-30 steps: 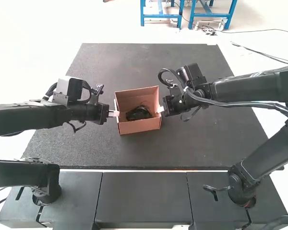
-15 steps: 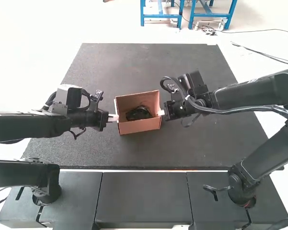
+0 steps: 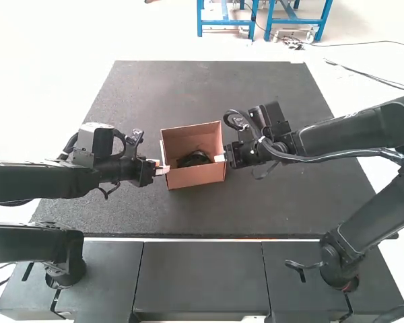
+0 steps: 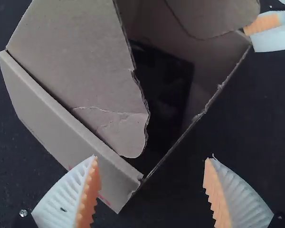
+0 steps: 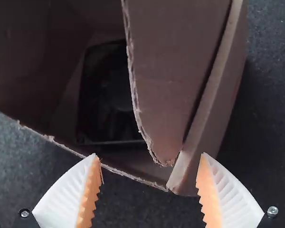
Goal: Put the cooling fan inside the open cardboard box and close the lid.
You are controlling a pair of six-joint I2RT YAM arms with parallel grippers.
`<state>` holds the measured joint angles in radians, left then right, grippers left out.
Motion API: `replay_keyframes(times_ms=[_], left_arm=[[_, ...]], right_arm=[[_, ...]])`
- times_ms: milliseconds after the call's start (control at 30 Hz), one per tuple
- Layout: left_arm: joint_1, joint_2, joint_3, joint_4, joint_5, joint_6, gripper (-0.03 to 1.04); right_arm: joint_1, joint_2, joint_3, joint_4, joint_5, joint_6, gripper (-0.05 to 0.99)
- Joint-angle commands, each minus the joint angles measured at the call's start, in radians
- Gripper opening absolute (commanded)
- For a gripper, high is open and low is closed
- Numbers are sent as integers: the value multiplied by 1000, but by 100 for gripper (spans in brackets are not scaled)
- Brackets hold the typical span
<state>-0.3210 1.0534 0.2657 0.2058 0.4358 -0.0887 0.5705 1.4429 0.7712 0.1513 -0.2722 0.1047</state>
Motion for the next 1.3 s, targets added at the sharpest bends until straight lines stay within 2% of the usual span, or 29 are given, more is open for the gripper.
replay_keyframes(times_ms=[0,167,233,333,367,567,667,767,933,1100,1267], left_arm=[[-1,-21,44,-9,-6,7,65],[0,-53,78,-39,-2,9,68],[8,-70,99,-57,11,7,73],[30,-95,145,-91,30,0,74],[39,-105,168,-111,40,-9,78],[125,-147,356,-180,104,-98,78],[135,-107,460,-178,113,-137,78],[120,-9,514,-132,113,-146,78],[74,174,543,10,96,-155,78],[19,327,546,101,93,-154,78],[-4,364,540,101,95,-148,78]], right_arm=[[3,-26,-4,-7,50,1,57],[-1,-55,-3,-13,88,1,82],[-4,-61,0,-32,90,1,91],[-6,-81,5,-42,91,0,91],[-6,-91,7,-48,91,0,91],[-8,-151,8,-108,88,-30,91],[-8,-188,19,-190,37,-63,91],[-8,-245,42,-268,-35,-66,91],[-3,-337,105,-381,-91,-73,91],[-1,-389,168,-476,-110,-71,91],[-8,-397,195,-526,-122,-73,91]])
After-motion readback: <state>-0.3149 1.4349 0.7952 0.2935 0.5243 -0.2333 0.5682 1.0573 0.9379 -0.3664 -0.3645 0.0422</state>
